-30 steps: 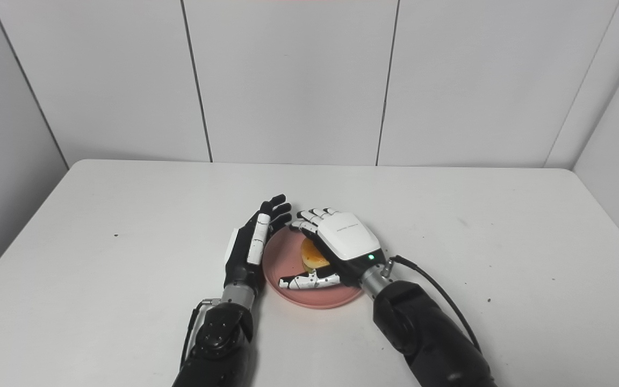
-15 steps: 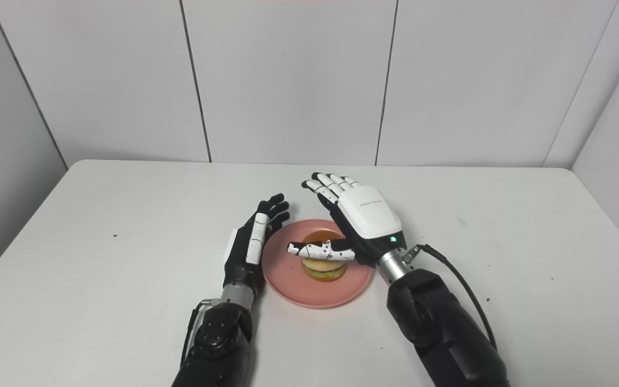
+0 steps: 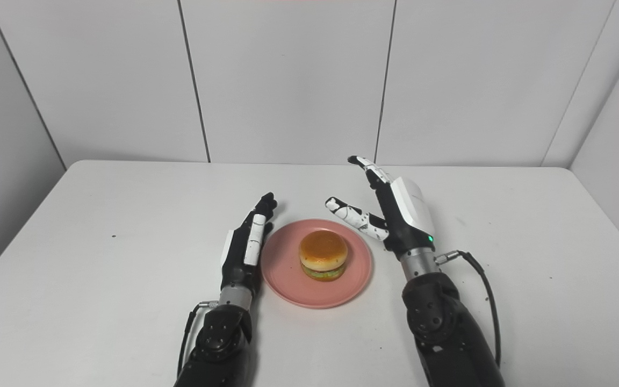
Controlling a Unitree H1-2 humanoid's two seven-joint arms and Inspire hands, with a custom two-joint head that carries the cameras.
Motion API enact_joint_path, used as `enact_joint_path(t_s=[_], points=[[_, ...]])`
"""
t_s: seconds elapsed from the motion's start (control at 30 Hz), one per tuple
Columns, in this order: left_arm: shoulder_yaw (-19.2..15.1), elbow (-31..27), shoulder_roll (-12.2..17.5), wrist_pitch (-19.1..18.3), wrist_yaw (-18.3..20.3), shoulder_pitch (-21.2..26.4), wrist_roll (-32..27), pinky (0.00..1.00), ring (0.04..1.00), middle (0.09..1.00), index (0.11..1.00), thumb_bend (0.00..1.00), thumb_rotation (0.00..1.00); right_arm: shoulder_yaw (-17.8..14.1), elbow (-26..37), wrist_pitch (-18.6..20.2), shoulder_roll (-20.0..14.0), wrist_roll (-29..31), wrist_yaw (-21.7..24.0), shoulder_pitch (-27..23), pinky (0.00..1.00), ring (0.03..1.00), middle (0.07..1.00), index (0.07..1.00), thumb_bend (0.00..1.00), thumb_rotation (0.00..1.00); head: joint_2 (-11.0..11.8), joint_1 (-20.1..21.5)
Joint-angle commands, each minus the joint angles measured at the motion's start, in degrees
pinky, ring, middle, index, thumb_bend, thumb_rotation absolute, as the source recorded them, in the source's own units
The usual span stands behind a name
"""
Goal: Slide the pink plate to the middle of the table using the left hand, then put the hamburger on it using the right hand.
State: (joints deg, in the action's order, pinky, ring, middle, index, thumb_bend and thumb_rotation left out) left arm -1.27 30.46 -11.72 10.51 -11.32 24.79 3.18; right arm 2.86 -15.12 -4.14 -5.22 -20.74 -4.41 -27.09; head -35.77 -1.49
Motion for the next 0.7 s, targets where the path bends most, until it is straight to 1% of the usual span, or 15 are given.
enact_joint_path(t_s=[0.0,0.03,0.07,0.1,0.2,0.27,0.33,0.47,0.57,0.67], points=[[0.0,1.5,0.1,2.1,-4.1,-1.3,2.8,0.98,0.984,0.959,0.92,0.79,0.96,-4.0,0.1,0.7,2.1,7.9,-0.5,-1.4,0.81,0.872,0.873,0.852,0.81,0.99,0.0,0.0],[0.0,1.9,0.2,3.1,-4.7,-1.3,3.2,0.99,0.995,0.978,0.949,0.77,0.96,-5.7,-0.6,1.0,3.0,10.9,-0.4,-1.3,0.85,0.881,0.881,0.864,0.83,1.0,0.0,0.0],[0.0,2.2,0.3,3.6,-5.0,-1.2,3.4,1.0,0.998,0.988,0.961,0.76,0.95,-6.6,-1.0,1.1,3.4,12.5,-0.3,-1.2,0.87,0.885,0.886,0.87,0.84,1.0,0.0,0.0],[0.0,2.4,0.4,3.7,-5.2,-1.2,3.5,1.0,0.999,0.993,0.97,0.75,0.95,-7.8,-1.8,1.0,3.9,14.7,-0.2,-1.1,0.89,0.889,0.89,0.874,0.85,1.0,0.0,0.0],[-0.2,2.9,0.7,2.9,-5.5,-0.8,2.6,1.0,1.0,1.0,0.99,0.76,0.95,-9.5,-4.0,0.3,4.4,18.7,0.3,-0.8,0.94,0.91,0.908,0.888,0.86,1.0,0.1,0.1],[-0.7,3.0,1.0,1.9,-4.8,-0.3,1.2,1.0,1.0,1.0,0.998,0.77,0.94,-9.8,-5.2,-0.4,4.5,20.4,0.7,-0.3,0.98,0.932,0.922,0.903,0.84,1.0,0.1,0.2],[-0.9,3.0,1.5,1.5,-4.4,-0.1,0.6,1.0,1.0,1.0,1.0,0.76,0.94,-9.6,-6.4,-0.9,4.6,21.0,0.8,0.3,0.99,0.939,0.925,0.907,0.83,1.0,0.1,0.6],[-1.0,2.8,2.1,1.0,-3.8,0.1,-0.2,1.0,1.0,1.0,1.0,0.75,0.94,-8.7,-8.9,-1.3,4.1,21.1,0.9,0.6,1.0,0.959,0.945,0.915,0.8,1.0,0.0,0.7],[-1.0,2.8,2.6,0.5,-3.1,0.2,-0.7,1.0,1.0,1.0,1.0,0.78,0.94,-8.5,-10.9,-2.0,3.8,21.9,1.6,0.6,1.0,0.991,0.972,0.916,0.83,1.0,0.0,0.7],[-0.8,2.9,3.1,-0.1,-2.7,0.4,-0.6,1.0,1.0,1.0,1.0,0.82,0.96,-8.6,-12.7,-3.3,3.7,23.3,2.4,0.5,1.0,1.0,0.987,0.916,0.88,1.0,0.0,0.7]])
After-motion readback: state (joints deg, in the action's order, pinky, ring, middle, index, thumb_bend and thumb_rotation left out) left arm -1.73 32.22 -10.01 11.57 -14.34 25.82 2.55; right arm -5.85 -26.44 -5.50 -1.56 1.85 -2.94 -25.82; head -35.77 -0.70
